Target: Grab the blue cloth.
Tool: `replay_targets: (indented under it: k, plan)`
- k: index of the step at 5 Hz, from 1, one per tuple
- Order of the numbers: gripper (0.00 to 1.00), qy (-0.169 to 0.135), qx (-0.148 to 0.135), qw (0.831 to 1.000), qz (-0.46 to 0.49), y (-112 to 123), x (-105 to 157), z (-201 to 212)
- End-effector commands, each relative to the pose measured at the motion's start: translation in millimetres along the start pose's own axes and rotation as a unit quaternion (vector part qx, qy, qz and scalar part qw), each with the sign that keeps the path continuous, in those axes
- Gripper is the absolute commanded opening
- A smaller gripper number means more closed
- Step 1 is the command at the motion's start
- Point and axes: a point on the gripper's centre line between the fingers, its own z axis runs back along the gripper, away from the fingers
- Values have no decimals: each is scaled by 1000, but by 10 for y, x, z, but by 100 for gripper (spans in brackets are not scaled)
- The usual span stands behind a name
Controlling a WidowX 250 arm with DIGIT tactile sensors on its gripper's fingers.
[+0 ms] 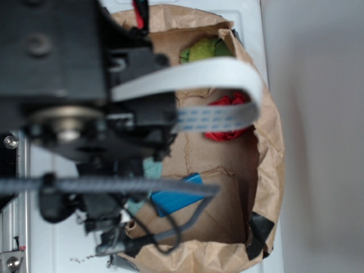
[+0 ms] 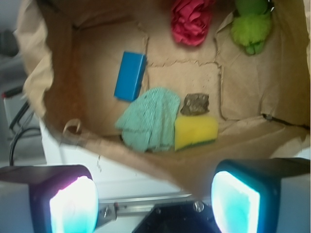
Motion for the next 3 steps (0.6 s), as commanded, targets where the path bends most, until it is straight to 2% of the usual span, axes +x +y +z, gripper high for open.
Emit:
replay_targets:
  k: [1,2,3]
  plan:
    - [100,-37,-5,997,62,222,305,-183]
    - [100,-35,-22,997,68,230,330,-399]
    - [100,-35,-24,997,68,158,275,-582]
